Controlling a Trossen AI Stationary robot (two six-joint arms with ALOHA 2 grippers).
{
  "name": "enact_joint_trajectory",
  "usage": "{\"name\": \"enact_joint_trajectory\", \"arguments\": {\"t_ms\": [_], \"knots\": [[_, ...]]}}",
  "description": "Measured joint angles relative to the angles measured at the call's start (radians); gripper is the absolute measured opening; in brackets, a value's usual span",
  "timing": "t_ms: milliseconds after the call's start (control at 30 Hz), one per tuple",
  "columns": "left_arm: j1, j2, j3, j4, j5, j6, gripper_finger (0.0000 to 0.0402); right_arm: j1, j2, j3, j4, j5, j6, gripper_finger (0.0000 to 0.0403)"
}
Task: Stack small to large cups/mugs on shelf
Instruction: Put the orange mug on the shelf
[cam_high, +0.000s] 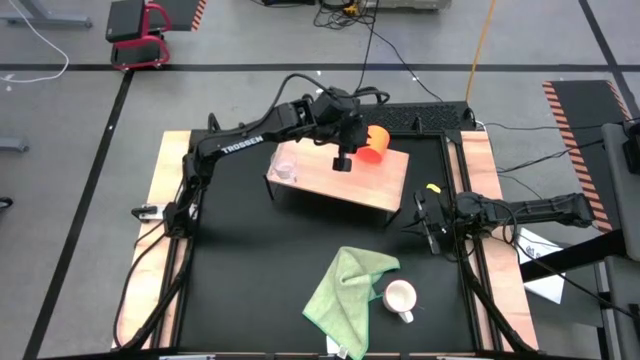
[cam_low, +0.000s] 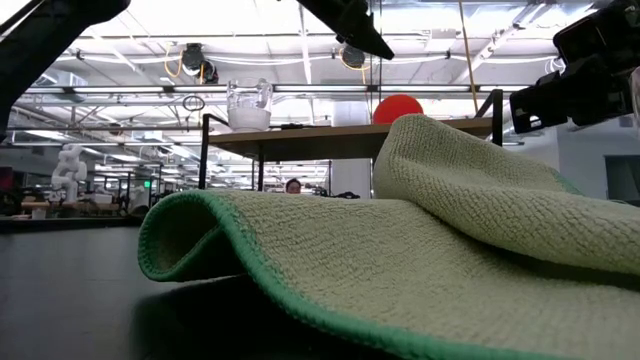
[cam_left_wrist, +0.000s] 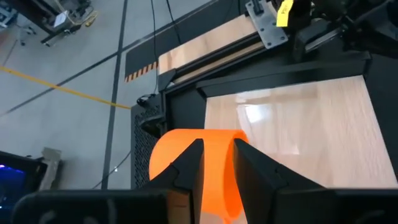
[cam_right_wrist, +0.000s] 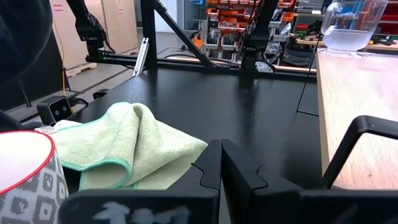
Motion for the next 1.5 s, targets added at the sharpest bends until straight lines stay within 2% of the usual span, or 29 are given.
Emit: {"name": "enact_joint_trajectory", "arguments": {"t_ms": [133,267,467,600,1000,1500], "knots": [[-0.011,0.000,0.000,-0.008,0.005,0.007,0.0115,0.000,0.000,0.000,-0.001,0.000,0.000,0.0000],[-0.014,0.000,0.000,-0.019,0.004,0.002,0.0172,0.000,0.000,0.000,-0.001,0.000,0.000,0.0000],[-0.004,0.004,0.000,-0.037,-0.099,-0.012,0.0262,0.000,0.000,0.000,-0.001,0.000,0.000,0.0000],[-0.007,0.021,-0.003,-0.064,-0.139,-0.002,0.0293,0.000,0.000,0.000,0.000,0.000,0.000,0.0000],[-0.018,0.087,-0.008,-0.061,-0.207,0.067,0.0288,0.000,0.007,0.000,0.006,0.000,0.007,0.0000],[-0.001,0.087,-0.008,-0.012,-0.206,0.025,0.0272,0.000,0.007,0.000,0.006,0.000,0.004,0.0000]]}}
